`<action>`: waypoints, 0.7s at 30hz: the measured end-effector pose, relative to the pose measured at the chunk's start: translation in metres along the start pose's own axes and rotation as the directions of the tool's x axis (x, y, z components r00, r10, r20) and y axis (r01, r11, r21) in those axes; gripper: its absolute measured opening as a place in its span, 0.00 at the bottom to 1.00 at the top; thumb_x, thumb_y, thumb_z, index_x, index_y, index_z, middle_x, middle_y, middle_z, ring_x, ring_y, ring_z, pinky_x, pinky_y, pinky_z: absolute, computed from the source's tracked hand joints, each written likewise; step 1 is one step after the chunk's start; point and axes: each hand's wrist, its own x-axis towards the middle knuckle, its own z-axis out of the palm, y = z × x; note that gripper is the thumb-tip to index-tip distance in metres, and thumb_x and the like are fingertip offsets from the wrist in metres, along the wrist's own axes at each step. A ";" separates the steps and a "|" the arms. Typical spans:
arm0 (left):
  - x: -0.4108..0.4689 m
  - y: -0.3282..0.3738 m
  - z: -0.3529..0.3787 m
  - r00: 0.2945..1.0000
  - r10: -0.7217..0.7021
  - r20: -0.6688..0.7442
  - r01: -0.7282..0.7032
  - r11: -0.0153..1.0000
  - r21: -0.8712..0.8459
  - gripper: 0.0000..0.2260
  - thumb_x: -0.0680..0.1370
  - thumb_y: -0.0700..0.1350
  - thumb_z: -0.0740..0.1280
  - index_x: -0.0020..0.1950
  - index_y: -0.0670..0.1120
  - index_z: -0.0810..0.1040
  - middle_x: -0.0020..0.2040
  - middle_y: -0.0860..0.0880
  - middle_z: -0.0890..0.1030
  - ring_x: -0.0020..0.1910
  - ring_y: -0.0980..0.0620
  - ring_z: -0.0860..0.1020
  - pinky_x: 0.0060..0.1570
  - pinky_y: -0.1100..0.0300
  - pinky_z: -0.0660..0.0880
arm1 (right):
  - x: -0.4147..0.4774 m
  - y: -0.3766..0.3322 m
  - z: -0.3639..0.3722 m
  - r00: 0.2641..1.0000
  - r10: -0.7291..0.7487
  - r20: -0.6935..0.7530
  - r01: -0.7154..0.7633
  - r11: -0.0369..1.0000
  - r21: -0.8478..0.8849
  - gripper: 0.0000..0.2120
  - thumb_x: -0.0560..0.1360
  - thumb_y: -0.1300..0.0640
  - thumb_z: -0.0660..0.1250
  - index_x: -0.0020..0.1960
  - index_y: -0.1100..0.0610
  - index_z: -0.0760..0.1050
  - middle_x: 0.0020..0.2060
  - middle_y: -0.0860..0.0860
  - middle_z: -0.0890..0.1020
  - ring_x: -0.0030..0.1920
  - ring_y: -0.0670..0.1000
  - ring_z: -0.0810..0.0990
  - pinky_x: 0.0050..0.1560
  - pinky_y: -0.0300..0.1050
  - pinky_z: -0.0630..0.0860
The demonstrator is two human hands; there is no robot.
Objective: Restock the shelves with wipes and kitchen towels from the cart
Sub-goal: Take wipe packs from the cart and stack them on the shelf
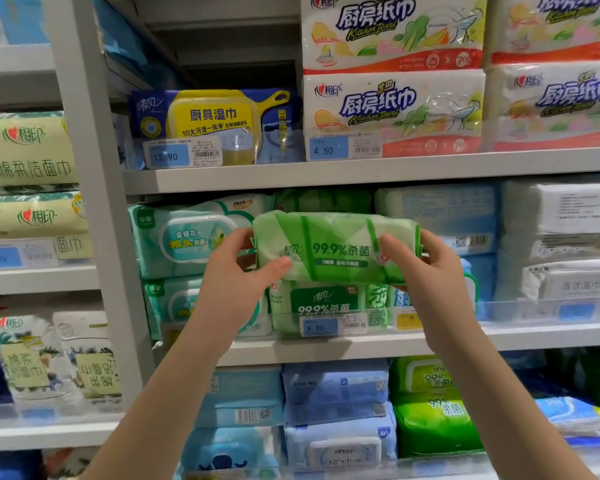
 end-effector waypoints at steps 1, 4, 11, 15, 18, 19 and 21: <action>-0.001 -0.001 -0.001 0.999 0.036 -0.007 -0.036 0.999 0.020 0.13 0.71 0.39 0.74 0.50 0.53 0.77 0.47 0.56 0.83 0.50 0.52 0.81 0.52 0.56 0.78 | -0.001 0.000 -0.001 1.000 -0.006 0.007 0.006 1.000 -0.001 0.03 0.75 0.56 0.68 0.47 0.50 0.80 0.45 0.53 0.84 0.45 0.51 0.83 0.42 0.42 0.80; -0.005 -0.003 -0.001 0.992 0.119 -0.027 -0.117 0.991 0.062 0.15 0.70 0.37 0.75 0.47 0.53 0.74 0.47 0.53 0.82 0.47 0.56 0.81 0.46 0.66 0.77 | -0.005 -0.005 -0.005 1.000 0.004 0.023 -0.005 0.999 0.034 0.04 0.75 0.56 0.69 0.48 0.48 0.80 0.43 0.50 0.84 0.41 0.44 0.82 0.36 0.33 0.76; -0.006 -0.014 0.009 0.941 0.321 -0.108 -0.290 0.929 0.232 0.22 0.67 0.38 0.77 0.48 0.58 0.72 0.44 0.61 0.79 0.45 0.60 0.78 0.48 0.68 0.74 | -0.002 0.000 -0.005 0.995 0.034 -0.093 -0.030 0.998 0.048 0.08 0.74 0.51 0.70 0.50 0.51 0.77 0.47 0.50 0.82 0.49 0.54 0.81 0.43 0.42 0.76; -0.012 -0.015 0.018 0.953 0.280 -0.114 -0.248 0.940 0.235 0.16 0.70 0.43 0.75 0.52 0.54 0.72 0.47 0.59 0.78 0.47 0.60 0.78 0.49 0.67 0.74 | 0.002 0.003 -0.001 0.992 -0.018 -0.122 0.019 1.000 0.009 0.07 0.73 0.60 0.70 0.48 0.51 0.75 0.46 0.50 0.82 0.50 0.54 0.81 0.47 0.48 0.79; -0.015 -0.014 0.025 0.991 0.120 -0.068 -0.117 0.992 0.038 0.12 0.72 0.53 0.70 0.52 0.52 0.72 0.47 0.54 0.80 0.47 0.55 0.78 0.50 0.63 0.76 | 0.002 0.006 -0.001 0.989 -0.088 -0.121 0.081 0.995 -0.057 0.09 0.73 0.62 0.71 0.48 0.52 0.75 0.46 0.49 0.82 0.49 0.50 0.81 0.51 0.52 0.80; -0.014 -0.016 0.026 0.993 0.087 -0.082 -0.086 0.996 0.012 0.10 0.74 0.51 0.69 0.51 0.52 0.72 0.47 0.53 0.80 0.47 0.53 0.79 0.50 0.61 0.76 | 0.002 0.008 -0.001 0.987 -0.115 -0.111 0.107 0.992 -0.074 0.09 0.73 0.63 0.71 0.50 0.53 0.75 0.47 0.50 0.82 0.48 0.50 0.82 0.51 0.52 0.81; -0.010 -0.021 0.029 0.992 0.049 -0.115 -0.047 0.999 0.018 0.11 0.74 0.45 0.71 0.49 0.52 0.71 0.48 0.53 0.80 0.48 0.55 0.80 0.51 0.61 0.77 | 0.006 0.012 -0.001 0.983 -0.157 -0.091 0.147 0.983 -0.107 0.12 0.72 0.62 0.72 0.53 0.55 0.74 0.49 0.53 0.81 0.49 0.53 0.81 0.51 0.55 0.80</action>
